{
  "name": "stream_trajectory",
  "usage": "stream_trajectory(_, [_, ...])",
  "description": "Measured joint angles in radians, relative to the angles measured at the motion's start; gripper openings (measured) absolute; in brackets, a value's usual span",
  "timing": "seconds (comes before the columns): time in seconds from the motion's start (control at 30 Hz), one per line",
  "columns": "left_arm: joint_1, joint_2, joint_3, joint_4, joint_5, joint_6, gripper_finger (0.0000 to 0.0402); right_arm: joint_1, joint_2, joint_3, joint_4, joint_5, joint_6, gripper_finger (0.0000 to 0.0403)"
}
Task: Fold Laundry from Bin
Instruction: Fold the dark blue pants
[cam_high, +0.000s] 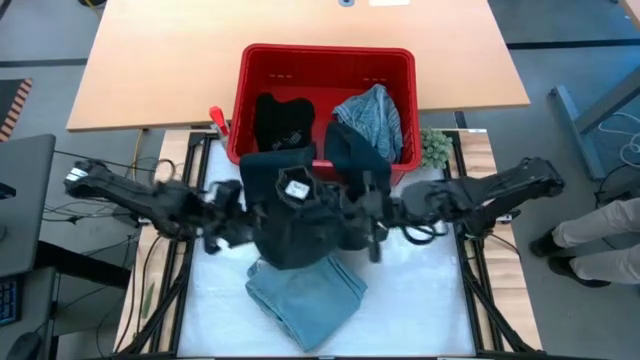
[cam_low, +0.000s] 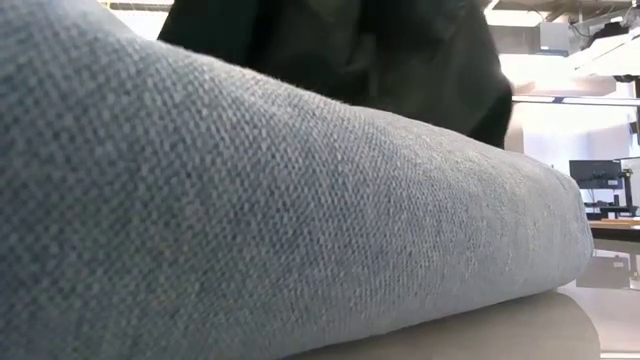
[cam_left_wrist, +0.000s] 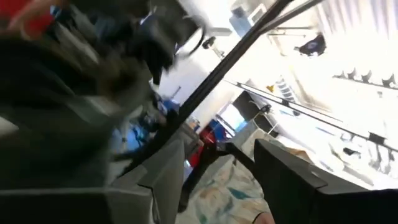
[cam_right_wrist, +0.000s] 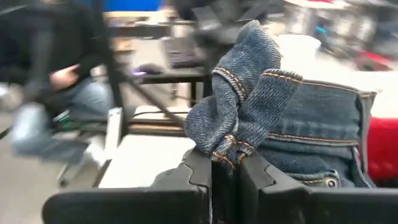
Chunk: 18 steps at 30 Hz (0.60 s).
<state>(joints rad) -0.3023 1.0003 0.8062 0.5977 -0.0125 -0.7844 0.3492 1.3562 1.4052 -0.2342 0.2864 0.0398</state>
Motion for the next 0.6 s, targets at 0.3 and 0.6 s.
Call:
stream_trajectory(0.3, [-0.066, -0.128, 0.001, -0.212, -0.224, 0.342, 0.0183, 0.151, -0.061, 0.0, 0.118, -0.019, -0.195, 0.0056])
stream_trajectory(0.6, [-0.07, 0.023, -0.002, -0.22, -0.205, 0.616, 0.0199, 0.16, -0.069, 0.0, 0.225, 0.008, -0.198, 0.0056])
